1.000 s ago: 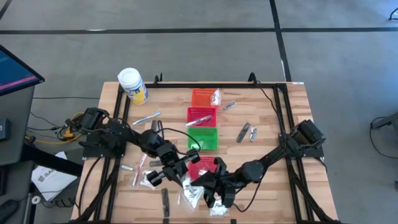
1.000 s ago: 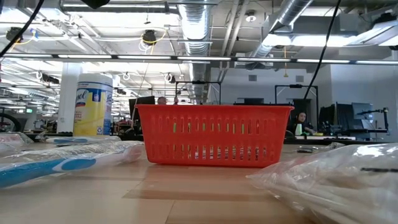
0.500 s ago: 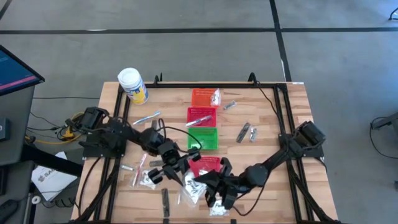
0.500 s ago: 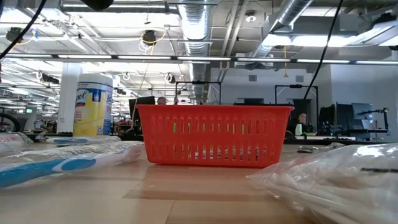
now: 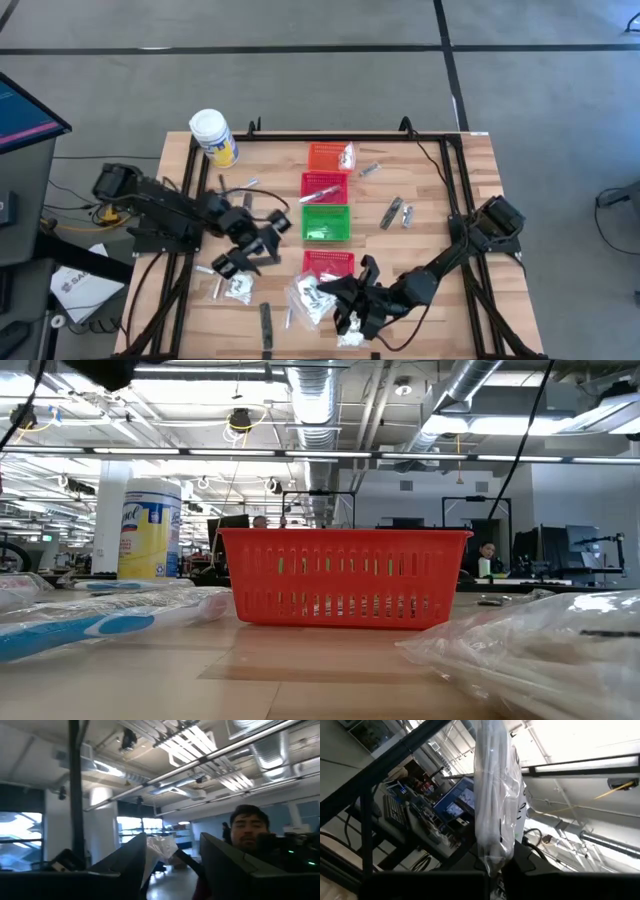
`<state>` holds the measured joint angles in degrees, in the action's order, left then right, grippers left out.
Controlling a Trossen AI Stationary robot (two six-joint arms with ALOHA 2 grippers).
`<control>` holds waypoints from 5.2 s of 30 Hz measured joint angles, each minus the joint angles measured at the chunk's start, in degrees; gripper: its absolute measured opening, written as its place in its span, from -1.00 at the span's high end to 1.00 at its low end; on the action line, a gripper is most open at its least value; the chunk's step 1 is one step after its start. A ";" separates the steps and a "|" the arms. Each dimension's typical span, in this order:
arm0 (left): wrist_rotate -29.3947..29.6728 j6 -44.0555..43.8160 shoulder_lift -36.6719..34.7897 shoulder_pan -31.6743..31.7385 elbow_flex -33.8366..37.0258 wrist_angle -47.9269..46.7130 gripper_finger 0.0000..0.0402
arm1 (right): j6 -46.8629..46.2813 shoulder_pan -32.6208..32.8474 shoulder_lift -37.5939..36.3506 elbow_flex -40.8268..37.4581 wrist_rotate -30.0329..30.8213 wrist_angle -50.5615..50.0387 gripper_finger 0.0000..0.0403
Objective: Pick & Place Travel size toiletries
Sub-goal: Put the transparent cotton pack into the orange basket
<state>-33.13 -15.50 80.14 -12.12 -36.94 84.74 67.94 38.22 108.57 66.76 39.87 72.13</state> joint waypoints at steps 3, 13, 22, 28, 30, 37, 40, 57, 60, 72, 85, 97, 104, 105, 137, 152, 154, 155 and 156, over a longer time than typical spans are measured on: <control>5.47 4.75 -5.20 -0.32 5.26 -0.01 0.06 | -0.53 -0.15 0.00 0.00 0.72 -0.14 0.97; 21.84 14.70 -11.23 -2.41 11.49 -3.24 0.05 | -26.48 -3.96 -9.04 0.00 -6.83 -27.77 0.97; 31.00 19.50 -11.23 -3.13 11.47 -8.15 0.05 | -60.05 -13.12 -17.42 0.00 -18.99 -54.20 0.96; 43.63 24.46 -12.09 -5.33 10.44 -16.88 0.05 | -71.01 -18.28 -20.68 0.00 -26.37 -66.94 0.95; 47.64 25.87 -13.26 -6.13 8.63 -23.65 0.05 | -72.37 -19.55 -21.79 0.00 -29.04 -71.13 0.95; 62.44 33.84 -14.53 -10.42 1.66 -44.70 0.05 | -70.61 -22.48 -23.58 -2.35 -47.91 -78.61 0.95; 63.36 37.85 -14.34 -11.73 0.85 -46.43 0.05 | -69.88 -23.52 -23.52 -2.40 -58.64 -79.77 0.96; 67.11 29.03 -13.14 -12.10 -0.75 -52.03 0.05 | -76.24 -32.07 -23.58 -5.59 -52.40 -72.20 0.96; 67.24 25.39 -13.28 -10.96 -1.83 -54.07 0.05 | -77.89 -35.05 -24.52 -8.09 -52.13 -72.24 0.95; 61.77 11.93 -13.24 -5.56 -4.11 -66.98 0.05 | -77.76 -37.06 -28.83 -11.78 -51.66 -70.44 0.95; 55.29 10.52 -10.87 -1.13 -4.11 -66.84 0.05 | -76.98 -35.21 -29.07 -11.76 -50.18 -70.00 0.94; 52.53 10.50 -10.49 -0.96 -4.09 -66.17 0.05 | -76.97 -35.35 -29.03 -11.76 -49.80 -71.65 0.93; 52.70 10.50 -10.49 -0.96 -4.09 -65.73 0.05 | -76.94 -35.35 -29.03 -11.76 -49.80 -71.73 0.93; 52.70 10.50 -10.47 -0.96 -4.09 -65.73 0.05 | -76.92 -35.35 -29.03 -11.76 -49.80 -71.69 0.92; 44.06 2.75 -6.13 1.92 -5.43 -62.33 0.96 | -73.51 -35.24 -29.00 -11.63 -50.29 -73.40 0.86; 44.98 -4.24 -9.38 0.39 -5.47 -62.52 0.98 | -71.31 -34.42 -28.94 -11.85 -50.53 -76.84 0.50; 47.16 -4.47 -9.38 0.39 -5.47 -62.62 0.99 | -68.46 -33.73 -28.96 -11.85 -50.22 -77.09 0.46; 48.25 -4.50 -9.38 0.37 -5.47 -62.72 0.99 | -66.69 -33.21 -28.94 -11.85 -49.33 -77.09 0.46; 49.16 -4.59 -9.38 0.37 -5.47 -62.79 0.98 | -64.66 -32.54 -28.99 -11.79 -47.75 -77.08 0.45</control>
<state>16.04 -20.09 70.76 -11.75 -42.41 21.94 3.28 5.68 79.58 54.97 -7.88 -4.95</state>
